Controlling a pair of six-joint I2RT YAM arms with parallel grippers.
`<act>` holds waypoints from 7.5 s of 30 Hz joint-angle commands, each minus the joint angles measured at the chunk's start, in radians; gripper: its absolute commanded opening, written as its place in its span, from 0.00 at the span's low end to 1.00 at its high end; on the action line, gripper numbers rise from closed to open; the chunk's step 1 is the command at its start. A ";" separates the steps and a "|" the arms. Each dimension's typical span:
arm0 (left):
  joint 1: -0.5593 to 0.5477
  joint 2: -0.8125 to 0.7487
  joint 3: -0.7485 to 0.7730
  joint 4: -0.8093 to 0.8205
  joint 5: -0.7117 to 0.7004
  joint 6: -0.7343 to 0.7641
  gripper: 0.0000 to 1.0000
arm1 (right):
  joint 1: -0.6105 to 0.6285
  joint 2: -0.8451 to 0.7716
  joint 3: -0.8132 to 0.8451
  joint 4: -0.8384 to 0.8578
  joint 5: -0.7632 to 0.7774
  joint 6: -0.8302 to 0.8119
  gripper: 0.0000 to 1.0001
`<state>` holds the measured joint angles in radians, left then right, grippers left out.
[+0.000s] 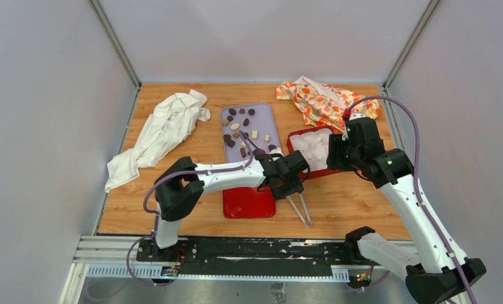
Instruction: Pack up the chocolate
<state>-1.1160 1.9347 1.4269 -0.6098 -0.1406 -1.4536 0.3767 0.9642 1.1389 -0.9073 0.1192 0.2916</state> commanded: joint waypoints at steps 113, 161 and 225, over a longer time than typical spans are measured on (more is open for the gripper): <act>0.781 -0.564 -0.181 -0.238 -0.020 0.840 0.76 | 0.391 0.683 0.379 -0.148 0.001 0.098 0.33; 0.802 -0.295 -0.006 -0.191 0.128 0.894 0.76 | 0.313 0.982 0.448 -0.074 -0.042 0.117 0.50; 0.815 -0.267 0.010 -0.189 0.064 0.841 0.76 | 0.028 0.674 0.308 -0.068 -0.083 -0.024 0.00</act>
<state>-0.3096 1.6516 1.4029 -0.8055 -0.0780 -0.6025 0.4278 1.6463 1.4929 -0.9470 0.0227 0.2962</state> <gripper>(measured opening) 0.762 0.434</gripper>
